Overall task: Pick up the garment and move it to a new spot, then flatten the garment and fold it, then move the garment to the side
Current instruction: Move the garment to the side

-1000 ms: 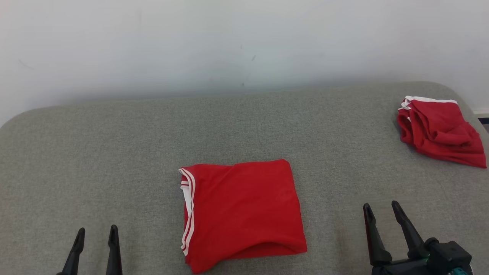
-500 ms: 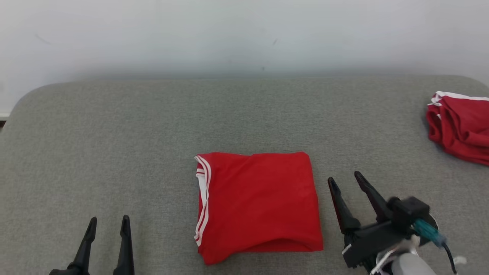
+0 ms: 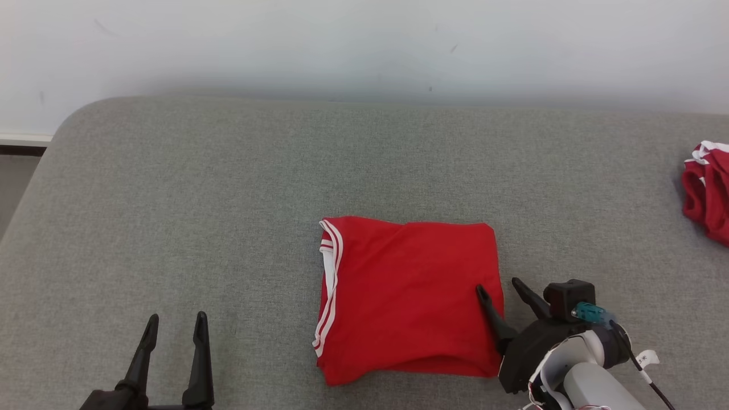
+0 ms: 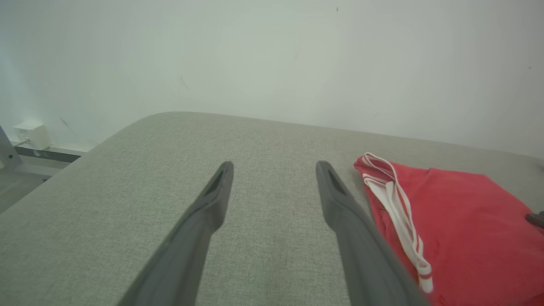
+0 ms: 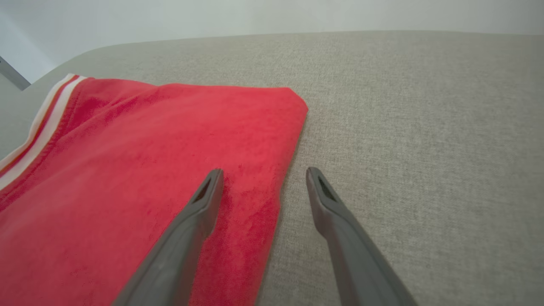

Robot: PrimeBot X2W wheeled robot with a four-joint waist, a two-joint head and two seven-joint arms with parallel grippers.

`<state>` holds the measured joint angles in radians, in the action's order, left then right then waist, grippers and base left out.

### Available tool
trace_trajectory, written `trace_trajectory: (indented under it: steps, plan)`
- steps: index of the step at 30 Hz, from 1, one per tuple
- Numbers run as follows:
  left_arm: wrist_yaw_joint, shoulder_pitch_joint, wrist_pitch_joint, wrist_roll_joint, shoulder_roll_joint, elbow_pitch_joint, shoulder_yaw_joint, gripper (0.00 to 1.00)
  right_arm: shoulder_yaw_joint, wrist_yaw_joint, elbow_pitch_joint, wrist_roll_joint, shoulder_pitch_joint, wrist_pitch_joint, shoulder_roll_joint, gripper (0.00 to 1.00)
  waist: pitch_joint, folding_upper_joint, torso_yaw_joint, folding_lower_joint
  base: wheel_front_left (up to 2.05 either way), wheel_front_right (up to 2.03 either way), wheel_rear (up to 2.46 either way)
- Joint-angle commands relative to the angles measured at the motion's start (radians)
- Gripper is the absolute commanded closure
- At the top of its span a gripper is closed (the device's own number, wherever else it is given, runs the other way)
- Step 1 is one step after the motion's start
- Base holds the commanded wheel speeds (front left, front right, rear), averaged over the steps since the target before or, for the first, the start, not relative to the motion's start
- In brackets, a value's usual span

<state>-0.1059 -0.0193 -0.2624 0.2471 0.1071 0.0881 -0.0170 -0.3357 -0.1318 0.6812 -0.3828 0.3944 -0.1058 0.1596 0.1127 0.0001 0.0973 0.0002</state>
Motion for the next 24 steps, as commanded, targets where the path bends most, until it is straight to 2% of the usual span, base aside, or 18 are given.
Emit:
trace_trajectory:
  steps: [1, 8, 9, 10, 11, 17, 24]
  plan:
    - [-0.004, 0.01, -0.003, -0.004, -0.003, 0.002, 0.002, 0.0, -0.008, 0.003, 0.024, -0.007, 0.014, -0.003, -0.006, 0.0, 0.005, -0.0001, 0.004, -0.0002, 0.0, 0.0, 0.0]
    - [-0.007, 0.024, -0.003, -0.012, -0.011, 0.007, -0.002, 0.0, -0.057, 0.003, 0.164, -0.042, 0.062, 0.015, -0.039, 0.0, 0.02, -0.0001, 0.008, -0.0002, 0.0, 0.0, 0.0]
    - [-0.008, 0.025, -0.003, -0.013, -0.012, 0.008, -0.001, 0.0, -0.066, 0.003, 0.18, -0.05, 0.063, 0.023, -0.043, 0.16, 0.021, -0.0001, 0.008, -0.0002, 0.0, 0.0, 0.0]
    - [-0.009, 0.025, -0.003, -0.014, -0.013, 0.01, 0.0, 0.0, -0.073, 0.003, 0.193, -0.058, 0.069, 0.025, -0.047, 0.51, 0.023, -0.0001, 0.007, -0.0002, 0.0, 0.0, 0.0]
    - [-0.01, 0.027, -0.003, -0.015, -0.013, 0.014, 0.0, 0.0, -0.082, 0.003, 0.207, -0.062, 0.077, 0.028, -0.047, 1.0, 0.025, -0.0001, 0.007, -0.0002, 0.0, 0.0, 0.0]
    - [-0.016, 0.048, -0.003, -0.023, -0.021, 0.019, -0.005, 0.0, -0.121, 0.003, 0.231, -0.085, 0.153, -0.015, -0.021, 1.0, 0.047, -0.0001, -0.006, -0.0002, 0.0, 0.0, 0.0]
    - [-0.017, 0.086, -0.003, -0.04, -0.023, 0.014, -0.016, 0.0, -0.196, 0.003, 0.213, -0.087, 0.295, -0.023, 0.09, 1.0, 0.111, -0.0001, -0.059, -0.0002, 0.0, 0.0, 0.0]
